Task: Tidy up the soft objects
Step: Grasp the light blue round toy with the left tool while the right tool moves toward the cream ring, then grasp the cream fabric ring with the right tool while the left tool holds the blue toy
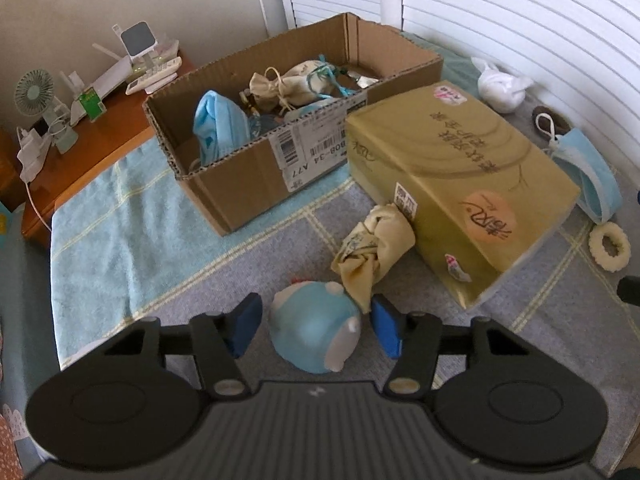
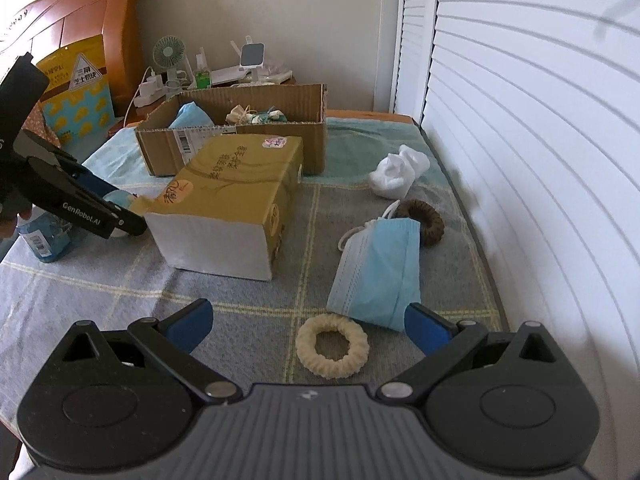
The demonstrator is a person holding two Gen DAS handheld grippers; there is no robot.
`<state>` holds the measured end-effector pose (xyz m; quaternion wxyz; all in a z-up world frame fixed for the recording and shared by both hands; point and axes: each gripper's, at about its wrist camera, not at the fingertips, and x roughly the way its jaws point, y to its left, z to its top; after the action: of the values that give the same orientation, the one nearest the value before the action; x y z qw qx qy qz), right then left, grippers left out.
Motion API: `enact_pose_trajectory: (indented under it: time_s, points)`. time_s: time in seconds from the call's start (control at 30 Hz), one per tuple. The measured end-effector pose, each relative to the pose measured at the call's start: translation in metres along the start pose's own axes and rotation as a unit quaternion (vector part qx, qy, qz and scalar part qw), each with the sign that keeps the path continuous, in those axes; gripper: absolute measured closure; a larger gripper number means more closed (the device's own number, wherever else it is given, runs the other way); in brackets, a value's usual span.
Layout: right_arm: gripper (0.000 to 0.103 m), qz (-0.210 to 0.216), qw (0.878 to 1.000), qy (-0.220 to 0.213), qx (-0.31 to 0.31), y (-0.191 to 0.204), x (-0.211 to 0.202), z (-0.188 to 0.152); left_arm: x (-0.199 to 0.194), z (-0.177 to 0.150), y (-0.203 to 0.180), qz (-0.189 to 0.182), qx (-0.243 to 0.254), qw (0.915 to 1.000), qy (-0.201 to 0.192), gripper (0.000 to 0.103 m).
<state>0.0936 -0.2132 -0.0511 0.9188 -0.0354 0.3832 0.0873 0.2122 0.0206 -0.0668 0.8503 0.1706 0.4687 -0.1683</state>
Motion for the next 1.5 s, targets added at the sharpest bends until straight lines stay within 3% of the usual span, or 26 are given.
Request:
enact_pose_trajectory:
  time_s: [0.13,0.4,0.73,1.03,1.33,1.5]
  points:
    - [0.000,-0.004,1.000,0.005,0.001,-0.002,0.002,-0.003,0.003,0.001,-0.001,0.000,0.007,1.0000,0.005,0.055]
    - [0.000,-0.011,1.000,0.012,0.005,-0.008,0.005,-0.006,0.000,0.002,-0.008,0.002,0.043,0.9991,0.007,0.057]
    - [0.003,-0.021,1.000,0.022,0.004,-0.013,0.011,-0.011,-0.021,-0.005,-0.013,-0.023,0.059,0.9979,0.007,0.058]
    - [0.022,-0.029,0.999,0.023,-0.021,-0.008,0.024,-0.019,-0.036,-0.014,-0.020,-0.047,0.059,0.9971,-0.001,0.058]
    - [0.053,-0.054,0.998,0.021,-0.032,-0.005,0.020,-0.015,-0.044,-0.018,-0.026,-0.060,0.064,0.9961,-0.010,0.058]
    - [0.057,-0.050,0.998,0.023,-0.035,-0.003,0.014,-0.017,-0.051,-0.020,-0.029,-0.066,0.066,0.9955,-0.016,0.058]
